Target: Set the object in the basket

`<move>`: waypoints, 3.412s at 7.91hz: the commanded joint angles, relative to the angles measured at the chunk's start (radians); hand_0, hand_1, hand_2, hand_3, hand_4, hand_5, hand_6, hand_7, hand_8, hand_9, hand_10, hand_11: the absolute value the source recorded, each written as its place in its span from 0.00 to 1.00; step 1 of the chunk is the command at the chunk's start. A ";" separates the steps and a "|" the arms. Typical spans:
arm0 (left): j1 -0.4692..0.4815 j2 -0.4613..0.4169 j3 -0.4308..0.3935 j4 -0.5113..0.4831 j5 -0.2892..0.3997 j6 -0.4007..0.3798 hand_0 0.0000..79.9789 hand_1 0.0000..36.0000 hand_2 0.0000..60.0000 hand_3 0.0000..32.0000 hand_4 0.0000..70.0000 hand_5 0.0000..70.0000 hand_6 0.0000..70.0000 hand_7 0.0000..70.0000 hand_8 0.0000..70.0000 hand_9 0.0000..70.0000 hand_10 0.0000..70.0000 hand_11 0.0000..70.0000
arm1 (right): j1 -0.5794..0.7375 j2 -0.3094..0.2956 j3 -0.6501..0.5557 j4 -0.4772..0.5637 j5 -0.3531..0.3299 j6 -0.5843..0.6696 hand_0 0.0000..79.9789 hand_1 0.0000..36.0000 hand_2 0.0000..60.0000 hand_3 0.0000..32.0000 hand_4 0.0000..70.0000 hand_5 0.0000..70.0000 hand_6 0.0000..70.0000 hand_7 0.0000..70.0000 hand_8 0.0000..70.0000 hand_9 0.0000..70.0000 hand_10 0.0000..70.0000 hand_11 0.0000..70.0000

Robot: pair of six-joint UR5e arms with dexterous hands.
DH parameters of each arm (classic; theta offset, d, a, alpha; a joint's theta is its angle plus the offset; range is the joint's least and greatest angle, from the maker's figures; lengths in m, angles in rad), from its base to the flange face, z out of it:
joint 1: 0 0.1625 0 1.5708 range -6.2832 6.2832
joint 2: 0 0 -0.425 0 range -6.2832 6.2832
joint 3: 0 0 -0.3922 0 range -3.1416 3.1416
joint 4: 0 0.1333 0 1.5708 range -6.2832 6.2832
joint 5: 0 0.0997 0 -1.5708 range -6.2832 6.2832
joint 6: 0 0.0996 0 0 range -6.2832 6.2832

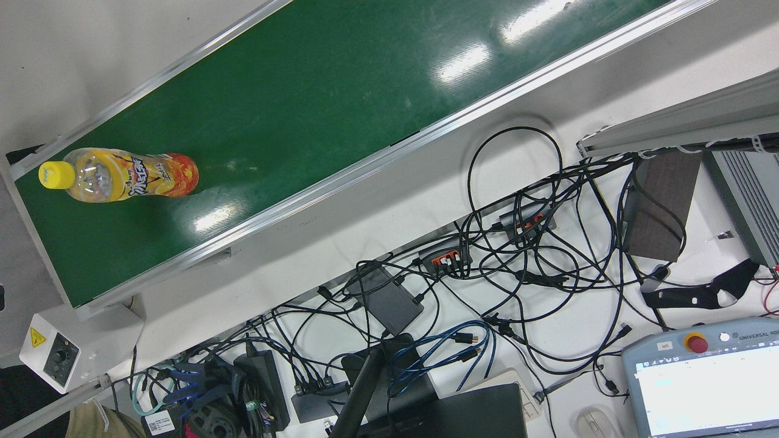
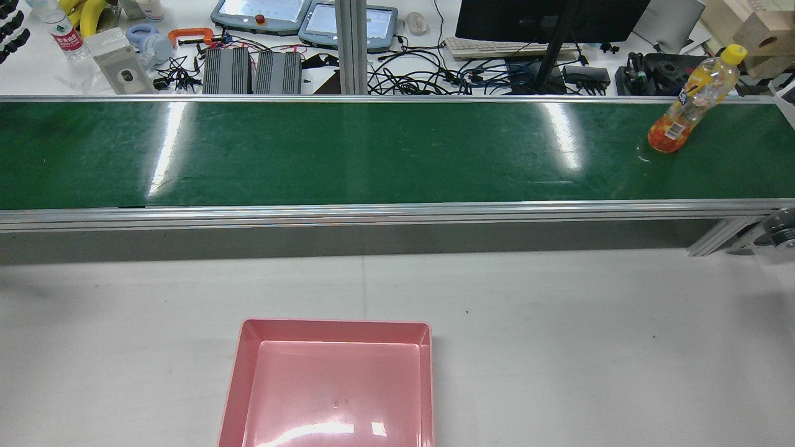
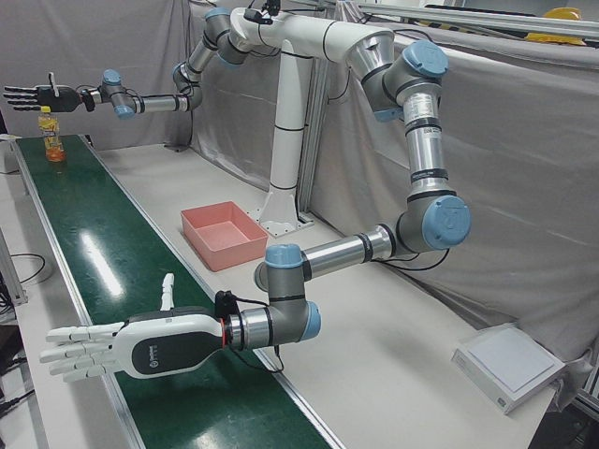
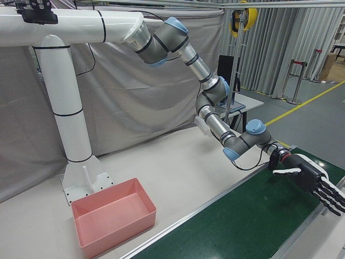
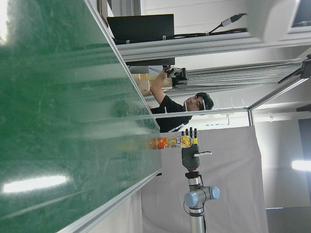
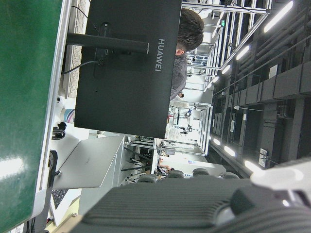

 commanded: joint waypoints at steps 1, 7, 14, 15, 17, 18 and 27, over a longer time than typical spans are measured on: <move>-0.011 0.054 -0.028 -0.020 -0.001 0.000 0.92 0.20 0.00 0.00 0.12 0.06 0.00 0.00 0.00 0.00 0.01 0.04 | 0.000 0.000 0.000 0.000 0.000 0.000 0.00 0.00 0.00 0.00 0.00 0.00 0.00 0.00 0.00 0.00 0.00 0.00; -0.029 0.190 -0.154 -0.051 -0.001 -0.003 0.91 0.18 0.00 0.00 0.11 0.06 0.01 0.00 0.00 0.00 0.02 0.06 | 0.000 0.000 0.000 0.000 0.000 0.000 0.00 0.00 0.00 0.00 0.00 0.00 0.00 0.00 0.00 0.00 0.00 0.00; -0.051 0.192 -0.184 -0.049 0.002 -0.003 0.96 0.19 0.00 0.00 0.13 0.07 0.01 0.00 0.00 0.00 0.01 0.05 | 0.000 0.000 -0.001 0.000 0.000 0.000 0.00 0.00 0.00 0.00 0.00 0.00 0.00 0.00 0.00 0.00 0.00 0.00; -0.055 0.194 -0.182 -0.049 0.002 -0.003 0.95 0.19 0.00 0.00 0.13 0.07 0.01 0.00 0.00 0.00 0.01 0.05 | 0.000 0.000 -0.001 0.000 0.000 0.000 0.00 0.00 0.00 0.00 0.00 0.00 0.00 0.00 0.00 0.00 0.00 0.00; -0.068 0.204 -0.184 -0.049 0.002 -0.003 0.94 0.18 0.00 0.00 0.13 0.07 0.01 0.00 0.00 0.00 0.01 0.05 | 0.000 0.000 0.000 0.000 0.000 0.000 0.00 0.00 0.00 0.00 0.00 0.00 0.00 0.00 0.00 0.00 0.00 0.00; -0.068 0.204 -0.184 -0.049 0.002 -0.004 0.94 0.18 0.00 0.00 0.13 0.07 0.01 0.00 0.00 0.00 0.01 0.05 | 0.000 0.000 0.000 0.000 0.002 0.000 0.00 0.00 0.00 0.00 0.00 0.00 0.00 0.00 0.00 0.00 0.00 0.00; -0.123 0.272 -0.202 -0.058 0.004 -0.003 1.00 0.23 0.00 0.00 0.14 0.11 0.01 0.00 0.01 0.00 0.01 0.05 | 0.000 0.000 -0.001 0.000 0.000 0.000 0.00 0.00 0.00 0.00 0.00 0.00 0.00 0.00 0.00 0.00 0.00 0.00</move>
